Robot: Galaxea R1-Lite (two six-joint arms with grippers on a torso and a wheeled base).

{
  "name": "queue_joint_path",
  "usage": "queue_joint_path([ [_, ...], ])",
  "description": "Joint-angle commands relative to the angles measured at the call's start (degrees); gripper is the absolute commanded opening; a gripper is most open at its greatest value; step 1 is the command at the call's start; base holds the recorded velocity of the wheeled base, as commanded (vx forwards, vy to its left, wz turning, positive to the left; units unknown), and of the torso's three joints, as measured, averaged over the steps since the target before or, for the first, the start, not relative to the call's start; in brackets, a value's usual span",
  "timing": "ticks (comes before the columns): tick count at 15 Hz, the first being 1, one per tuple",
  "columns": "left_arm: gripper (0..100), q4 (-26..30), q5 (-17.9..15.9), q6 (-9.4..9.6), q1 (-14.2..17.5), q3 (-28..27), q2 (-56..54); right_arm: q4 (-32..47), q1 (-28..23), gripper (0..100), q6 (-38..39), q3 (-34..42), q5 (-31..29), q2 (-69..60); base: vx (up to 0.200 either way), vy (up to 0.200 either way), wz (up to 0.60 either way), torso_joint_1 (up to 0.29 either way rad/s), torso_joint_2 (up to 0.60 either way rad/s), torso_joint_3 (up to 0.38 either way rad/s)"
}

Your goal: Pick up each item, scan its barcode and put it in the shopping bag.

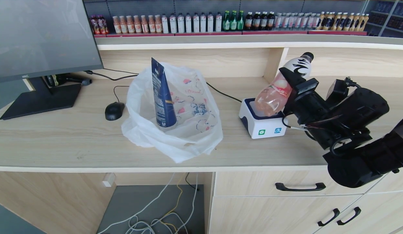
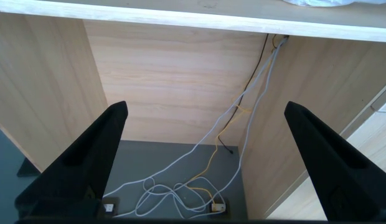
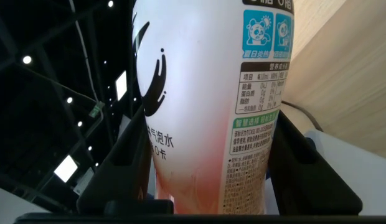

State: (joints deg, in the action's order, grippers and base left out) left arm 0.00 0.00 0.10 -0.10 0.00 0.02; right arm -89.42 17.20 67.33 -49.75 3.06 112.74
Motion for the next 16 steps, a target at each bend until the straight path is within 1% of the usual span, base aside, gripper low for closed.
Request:
queue_joint_path([
  [1, 100, 0.0, 0.0, -0.01, 0.01, 0.0, -0.02, -0.05, 0.03, 0, 0.0, 0.0, 0.02, 0.11, 0.0, 0.0, 0.0, 0.0, 0.0, 0.0],
  [5, 100, 0.0, 0.0, -0.01, 0.01, 0.0, -0.02, -0.05, 0.03, 0, -0.09, -0.08, 0.46, -0.33, 0.0, 0.0, 0.0, 0.0, 0.0, 0.0],
  [8, 100, 0.0, 0.0, -0.01, 0.01, 0.0, -0.02, -0.05, 0.03, 0, -1.23, 0.44, 1.07, -3.58, 0.0, 0.0, 0.0, 0.0, 0.0, 0.0],
  [12, 100, 0.0, 0.0, -0.01, 0.01, 0.0, -0.02, -0.32, 0.38, 0, -6.07, 4.13, 1.33, -7.53, 0.0, 0.0, 0.0, 0.0, 0.0, 0.0],
  [13, 100, 0.0, 0.0, -0.01, 0.01, 0.0, -0.02, -0.32, 1.17, 0, -7.74, 5.01, 1.42, -9.03, 0.0, 0.0, 0.0, 0.0, 0.0, 0.0],
  [16, 100, 0.0, 0.0, -0.01, 0.01, 0.0, -0.02, -0.32, 5.65, 0, -15.21, 5.72, 1.42, -13.16, 0.0, 0.0, 0.0, 0.0, 0.0, 0.0],
])
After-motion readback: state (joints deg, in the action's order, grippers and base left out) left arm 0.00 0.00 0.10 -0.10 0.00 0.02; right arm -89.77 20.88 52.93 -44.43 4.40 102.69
